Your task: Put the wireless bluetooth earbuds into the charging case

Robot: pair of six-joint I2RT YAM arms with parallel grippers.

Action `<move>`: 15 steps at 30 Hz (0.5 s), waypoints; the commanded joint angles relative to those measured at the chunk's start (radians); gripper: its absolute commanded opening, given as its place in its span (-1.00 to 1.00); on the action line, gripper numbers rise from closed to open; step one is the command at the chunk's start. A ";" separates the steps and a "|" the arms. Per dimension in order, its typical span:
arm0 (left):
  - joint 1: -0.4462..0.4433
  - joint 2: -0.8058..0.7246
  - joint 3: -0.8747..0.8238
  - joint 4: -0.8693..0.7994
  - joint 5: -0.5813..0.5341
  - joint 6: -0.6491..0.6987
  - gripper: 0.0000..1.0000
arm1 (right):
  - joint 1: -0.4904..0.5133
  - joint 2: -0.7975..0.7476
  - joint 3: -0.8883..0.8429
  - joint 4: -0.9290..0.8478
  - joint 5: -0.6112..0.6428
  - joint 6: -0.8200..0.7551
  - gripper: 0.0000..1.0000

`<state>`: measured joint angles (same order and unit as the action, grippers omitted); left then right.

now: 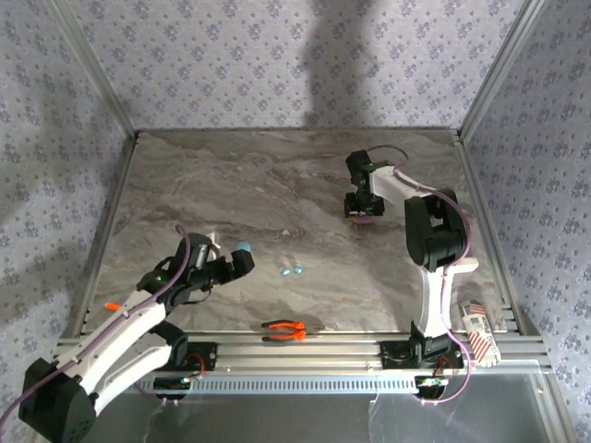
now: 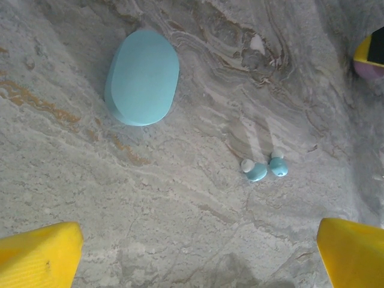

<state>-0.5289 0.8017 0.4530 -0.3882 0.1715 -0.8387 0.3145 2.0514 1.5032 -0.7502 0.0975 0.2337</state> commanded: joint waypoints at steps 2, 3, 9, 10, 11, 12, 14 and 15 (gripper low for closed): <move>0.006 0.043 0.067 0.018 0.017 0.013 1.00 | 0.000 0.038 0.029 -0.016 -0.006 -0.013 0.23; 0.006 0.057 0.075 0.019 0.020 0.016 0.99 | -0.001 0.036 0.031 -0.021 -0.006 -0.011 0.28; 0.006 0.120 0.135 0.011 0.007 0.028 0.99 | -0.002 -0.057 0.010 -0.039 -0.022 0.004 0.64; 0.006 0.131 0.148 0.004 0.003 0.030 0.99 | -0.002 -0.078 0.002 -0.037 -0.025 0.007 0.71; 0.007 0.143 0.165 -0.003 -0.001 0.035 0.99 | -0.001 -0.104 -0.011 -0.033 -0.028 0.009 0.80; 0.006 0.157 0.181 -0.011 -0.007 0.040 0.99 | 0.000 -0.135 -0.028 -0.027 -0.021 0.014 0.90; 0.006 0.179 0.211 -0.028 -0.019 0.047 1.00 | -0.002 -0.189 -0.060 -0.018 -0.012 0.021 0.99; 0.007 0.191 0.228 -0.035 -0.023 0.050 1.00 | -0.002 -0.221 -0.077 -0.011 -0.012 0.024 1.00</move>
<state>-0.5289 0.9722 0.6235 -0.3939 0.1661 -0.8158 0.3157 1.9381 1.4582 -0.7517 0.0826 0.2409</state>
